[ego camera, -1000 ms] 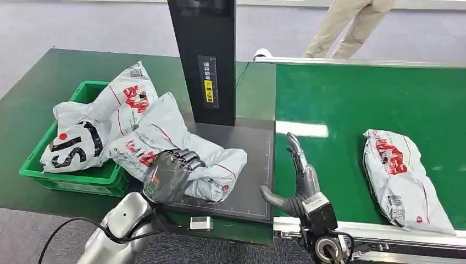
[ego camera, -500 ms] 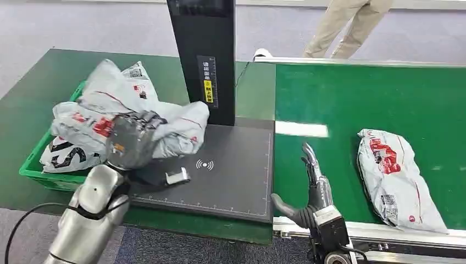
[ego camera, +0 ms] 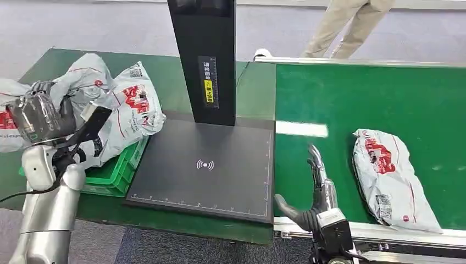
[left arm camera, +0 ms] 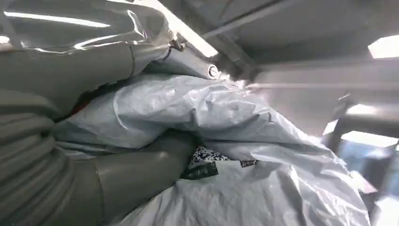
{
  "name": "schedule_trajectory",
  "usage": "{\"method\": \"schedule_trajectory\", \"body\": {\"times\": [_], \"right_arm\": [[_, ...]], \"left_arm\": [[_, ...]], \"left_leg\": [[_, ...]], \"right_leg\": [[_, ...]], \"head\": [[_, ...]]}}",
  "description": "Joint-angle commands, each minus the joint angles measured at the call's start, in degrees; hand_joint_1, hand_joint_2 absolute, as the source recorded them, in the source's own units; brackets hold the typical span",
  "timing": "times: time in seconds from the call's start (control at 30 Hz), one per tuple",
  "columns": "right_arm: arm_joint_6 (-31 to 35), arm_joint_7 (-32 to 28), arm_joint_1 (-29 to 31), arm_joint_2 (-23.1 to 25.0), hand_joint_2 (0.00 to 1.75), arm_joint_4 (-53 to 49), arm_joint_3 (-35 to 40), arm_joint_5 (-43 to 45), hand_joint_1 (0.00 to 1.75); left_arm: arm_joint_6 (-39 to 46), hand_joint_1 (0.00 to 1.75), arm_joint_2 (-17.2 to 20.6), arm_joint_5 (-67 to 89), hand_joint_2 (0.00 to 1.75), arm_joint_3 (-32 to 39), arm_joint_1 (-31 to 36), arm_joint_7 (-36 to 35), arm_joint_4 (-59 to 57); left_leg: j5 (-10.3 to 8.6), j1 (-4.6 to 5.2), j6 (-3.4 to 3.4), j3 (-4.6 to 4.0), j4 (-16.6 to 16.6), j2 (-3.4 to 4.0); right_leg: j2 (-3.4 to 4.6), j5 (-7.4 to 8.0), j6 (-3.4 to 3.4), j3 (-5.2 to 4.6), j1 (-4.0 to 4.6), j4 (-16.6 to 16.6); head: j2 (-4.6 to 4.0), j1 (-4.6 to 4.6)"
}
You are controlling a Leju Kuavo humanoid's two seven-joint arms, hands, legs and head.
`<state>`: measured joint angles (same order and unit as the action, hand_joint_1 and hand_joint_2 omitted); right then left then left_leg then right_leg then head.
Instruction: Moved the parcel from conveyor to table for the left to box.
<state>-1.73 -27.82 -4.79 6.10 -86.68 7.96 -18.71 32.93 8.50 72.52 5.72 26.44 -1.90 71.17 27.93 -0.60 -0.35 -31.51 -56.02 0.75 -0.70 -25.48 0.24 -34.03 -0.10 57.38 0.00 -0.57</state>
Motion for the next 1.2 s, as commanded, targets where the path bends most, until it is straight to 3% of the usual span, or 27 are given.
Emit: {"method": "schedule_trajectory", "body": {"times": [0.03, 0.1, 0.2, 0.43, 0.9, 0.97, 1.0, 1.03, 1.13, 1.2], "right_arm": [[-0.7, 0.1, 1.7, 0.9, 1.75, 2.5, -1.7, -0.8, 0.0], [-1.1, 0.0, 2.5, 0.6, 1.75, 3.3, -1.8, -1.0, 0.0], [-1.6, 0.0, 3.2, 0.3, 1.75, 3.8, -1.9, -1.0, 0.0], [-1.8, 0.4, 2.7, 0.1, 1.75, 2.4, -1.7, -0.6, 0.0], [-2.1, 0.8, 5.1, 0.0, 1.75, 6.3, -0.5, -0.1, 0.0], [-2.0, 0.9, 6.3, -0.2, 1.75, 6.9, -0.5, -0.2, 0.0], [-1.9, 1.1, 6.9, -0.3, 1.75, 7.3, -0.6, -0.2, 0.0], [-1.8, 1.3, 7.0, -0.4, 1.75, 7.3, -0.6, -0.1, 0.0], [-1.7, 1.5, 6.4, -0.4, 1.75, 6.5, -0.7, -0.1, 0.0], [-1.7, 1.6, 6.1, -0.4, 1.75, 6.3, -0.7, -0.1, 0.0]], "left_arm": [[-13.2, 1.75, -1.6, -8.6, 1.75, 8.5, 7.8, 1.4, -20.0], [-20.7, 1.75, -1.1, -14.9, 1.75, 8.6, 10.6, 5.5, -26.5], [-25.4, 1.75, 0.1, -17.0, 1.75, 7.3, 12.3, 7.5, -31.3], [-30.7, 1.75, 1.6, -18.0, 1.75, 3.8, 15.1, 10.2, -36.7], [-41.2, 1.75, 3.4, -11.1, 1.75, -6.3, 16.2, 6.3, -47.2], [-42.2, 1.71, 3.1, -10.5, 1.75, -7.0, 16.9, 5.9, -47.9], [-42.7, 1.43, 3.0, -9.7, 1.75, -8.0, 17.5, 5.1, -48.6], [-43.1, 1.34, 2.9, -9.0, 1.75, -8.8, 17.8, 4.4, -48.8], [-43.0, 1.26, 2.4, -8.1, 1.75, -9.5, 17.6, 3.6, -48.6], [-43.4, 1.36, 2.2, -7.8, 1.75, -9.8, 17.4, 3.8, -48.3]], "left_leg": [[-0.07, 0.01, 0.0, 0.08, 0.1, -0.21], [-0.07, 0.0, 0.01, 0.06, 0.0, -0.19], [-0.09, 0.0, 0.02, 0.06, 0.1, -0.2], [-0.08, 0.01, 0.02, 0.06, 0.0, -0.22], [-0.16, 0.07, 0.06, 0.35, 0.2, -0.33], [-0.11, 0.08, 0.05, 0.4, 0.1, -0.38], [-0.18, 0.09, 0.07, 0.44, 0.2, -0.38], [-0.15, 0.09, 0.07, 0.45, 0.1, -0.42], [-0.2, 0.11, 0.09, 0.55, 0.2, -0.5], [-0.22, 0.11, 0.09, 0.65, 0.2, -0.53]], "right_leg": [[-0.11, 0.0, 0.0, 0.12, -0.02, 0.0], [-0.08, 0.02, 0.01, 0.1, 0.0, 0.0], [-0.08, 0.03, 0.02, 0.13, 0.0, -0.1], [-0.13, -0.01, 0.01, 0.15, -0.02, 0.0], [-0.23, 0.07, 0.03, 0.49, -0.09, -0.2], [-0.33, 0.01, 0.03, 0.56, -0.11, -0.1], [-0.3, 0.08, 0.04, 0.6, -0.13, -0.2], [-0.36, 0.04, 0.04, 0.63, -0.12, -0.1], [-0.44, 0.06, 0.03, 0.75, -0.15, -0.2], [-0.47, 0.08, 0.04, 0.88, -0.15, -0.2]], "head": [[0.0, 0.0], [0.0, -0.02], [0.0, 0.0], [0.0, 0.0], [0.0, -0.02], [0.0, -0.04], [0.0, 0.0], [0.0, 0.0], [0.0, -0.02], [0.0, 0.0]]}}
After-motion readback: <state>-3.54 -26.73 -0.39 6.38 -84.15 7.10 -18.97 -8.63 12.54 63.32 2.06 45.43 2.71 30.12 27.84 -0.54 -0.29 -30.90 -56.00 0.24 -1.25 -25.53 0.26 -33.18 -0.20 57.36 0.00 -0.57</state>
